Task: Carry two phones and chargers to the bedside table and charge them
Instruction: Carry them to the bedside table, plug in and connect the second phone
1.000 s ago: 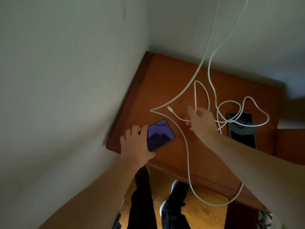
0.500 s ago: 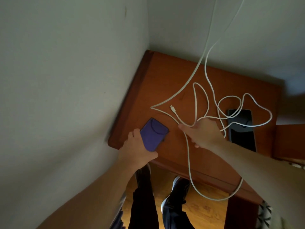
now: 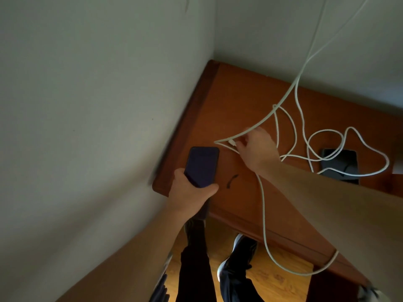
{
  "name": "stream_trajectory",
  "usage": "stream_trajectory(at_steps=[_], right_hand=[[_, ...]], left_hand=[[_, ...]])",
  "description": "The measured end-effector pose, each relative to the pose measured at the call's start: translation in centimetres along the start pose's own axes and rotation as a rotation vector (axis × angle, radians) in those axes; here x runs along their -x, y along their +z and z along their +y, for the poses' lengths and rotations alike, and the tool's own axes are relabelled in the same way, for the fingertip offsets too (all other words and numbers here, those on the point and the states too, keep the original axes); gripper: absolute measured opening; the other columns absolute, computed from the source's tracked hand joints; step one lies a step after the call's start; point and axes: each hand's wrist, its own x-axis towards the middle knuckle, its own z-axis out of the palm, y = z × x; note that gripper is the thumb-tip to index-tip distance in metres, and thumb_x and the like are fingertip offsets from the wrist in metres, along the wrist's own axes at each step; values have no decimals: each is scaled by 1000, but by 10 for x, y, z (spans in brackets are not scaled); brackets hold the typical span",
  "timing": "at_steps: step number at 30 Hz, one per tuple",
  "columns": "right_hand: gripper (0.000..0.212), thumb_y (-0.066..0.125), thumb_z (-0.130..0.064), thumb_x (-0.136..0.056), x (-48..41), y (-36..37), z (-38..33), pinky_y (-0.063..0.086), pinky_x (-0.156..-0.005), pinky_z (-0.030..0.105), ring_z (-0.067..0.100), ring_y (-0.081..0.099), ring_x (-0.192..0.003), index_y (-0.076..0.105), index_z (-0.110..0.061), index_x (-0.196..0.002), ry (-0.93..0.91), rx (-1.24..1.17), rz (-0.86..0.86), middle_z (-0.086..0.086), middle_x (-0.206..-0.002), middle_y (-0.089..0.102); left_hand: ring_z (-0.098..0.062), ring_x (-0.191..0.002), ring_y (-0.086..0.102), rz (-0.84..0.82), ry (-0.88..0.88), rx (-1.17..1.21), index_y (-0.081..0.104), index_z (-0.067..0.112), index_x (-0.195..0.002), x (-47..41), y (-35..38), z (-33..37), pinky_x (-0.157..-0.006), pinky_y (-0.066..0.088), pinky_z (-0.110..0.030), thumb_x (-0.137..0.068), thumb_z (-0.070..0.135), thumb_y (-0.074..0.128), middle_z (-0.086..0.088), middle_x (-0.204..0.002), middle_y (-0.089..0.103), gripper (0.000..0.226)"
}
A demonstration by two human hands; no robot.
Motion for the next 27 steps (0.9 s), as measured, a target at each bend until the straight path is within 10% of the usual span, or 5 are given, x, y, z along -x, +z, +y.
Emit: stream_trajectory(at_steps=[17,21,27], right_hand=[[24,42,-33,-100,9,-24,4,47,-59,35,25,61,-66,51,-12,-108,-117,20,-20,4,-78,62],[16,52,-28,-97,61,-56,14,56,-57,37,15,66,-65,59,-17,-106,-257,-33,-32,-1,-78,68],[9,62,-31,-90,127,-63,-3,35,-53,6,-9,49,-58,68,-23,-89,-505,-180,-123,-28,-58,39]], left_hand=[[-25,-90,67,-58,-364,568,47,20,-128,9,-8,22,-71,57,-41,-62,52,80,-6,-108,65,81],[-19,-60,54,-143,-483,1031,55,14,-98,18,1,42,-49,47,-28,-62,51,76,-5,-74,55,55],[-17,-49,46,-175,-489,1526,48,13,-76,29,28,53,-46,42,-25,-60,58,69,-3,-60,47,52]])
